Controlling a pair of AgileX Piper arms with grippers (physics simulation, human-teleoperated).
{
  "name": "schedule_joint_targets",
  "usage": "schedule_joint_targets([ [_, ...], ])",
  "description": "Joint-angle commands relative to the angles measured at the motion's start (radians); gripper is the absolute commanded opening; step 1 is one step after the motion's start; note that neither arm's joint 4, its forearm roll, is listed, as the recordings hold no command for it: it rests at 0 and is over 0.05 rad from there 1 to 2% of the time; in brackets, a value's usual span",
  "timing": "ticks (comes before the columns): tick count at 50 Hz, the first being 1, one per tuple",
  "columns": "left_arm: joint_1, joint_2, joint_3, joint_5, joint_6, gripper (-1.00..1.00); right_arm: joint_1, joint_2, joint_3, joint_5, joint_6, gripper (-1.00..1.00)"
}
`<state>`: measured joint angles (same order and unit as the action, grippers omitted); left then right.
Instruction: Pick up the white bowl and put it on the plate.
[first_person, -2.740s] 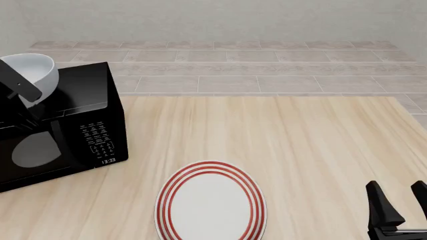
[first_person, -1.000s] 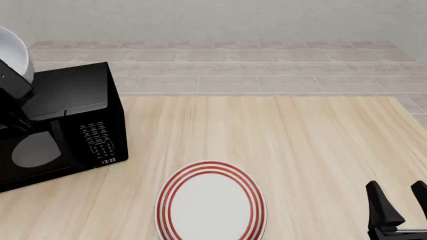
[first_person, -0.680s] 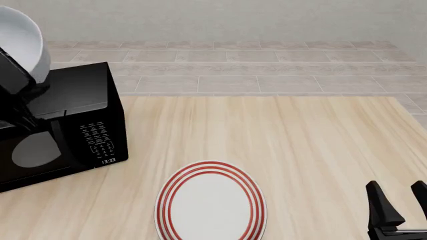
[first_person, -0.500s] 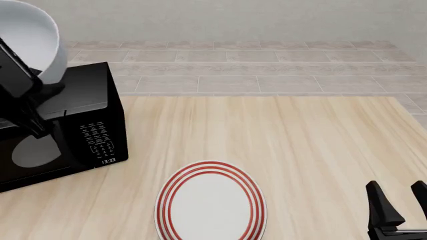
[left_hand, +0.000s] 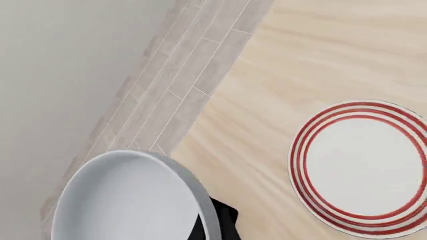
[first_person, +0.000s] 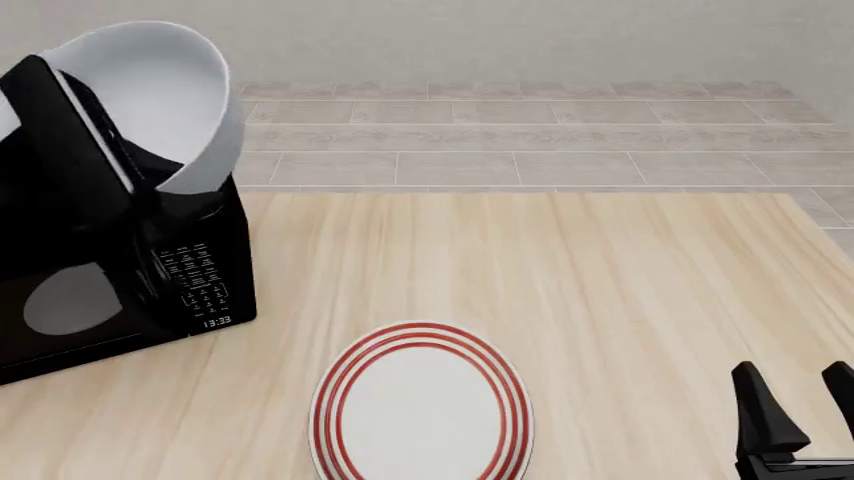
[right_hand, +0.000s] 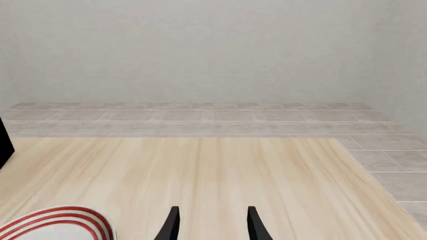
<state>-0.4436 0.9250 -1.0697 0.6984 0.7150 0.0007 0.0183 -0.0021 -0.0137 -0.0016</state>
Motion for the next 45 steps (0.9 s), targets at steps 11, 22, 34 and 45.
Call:
schedule_joint_targets([
  [11,-0.211,0.029,0.044,-0.059,-0.096,-1.00,0.000,0.000,0.000,0.000,0.000,1.00],
  [22,-0.281,0.050,0.105,-0.111,-0.138,-1.00,0.000,0.000,0.000,0.000,0.000,1.00],
  [34,-0.315,0.078,0.127,-0.144,-0.151,-1.00,0.000,0.000,0.000,0.000,0.000,1.00],
  [45,-0.357,0.117,0.166,-0.197,-0.170,-1.00,0.000,0.000,0.000,0.000,0.000,1.00],
])
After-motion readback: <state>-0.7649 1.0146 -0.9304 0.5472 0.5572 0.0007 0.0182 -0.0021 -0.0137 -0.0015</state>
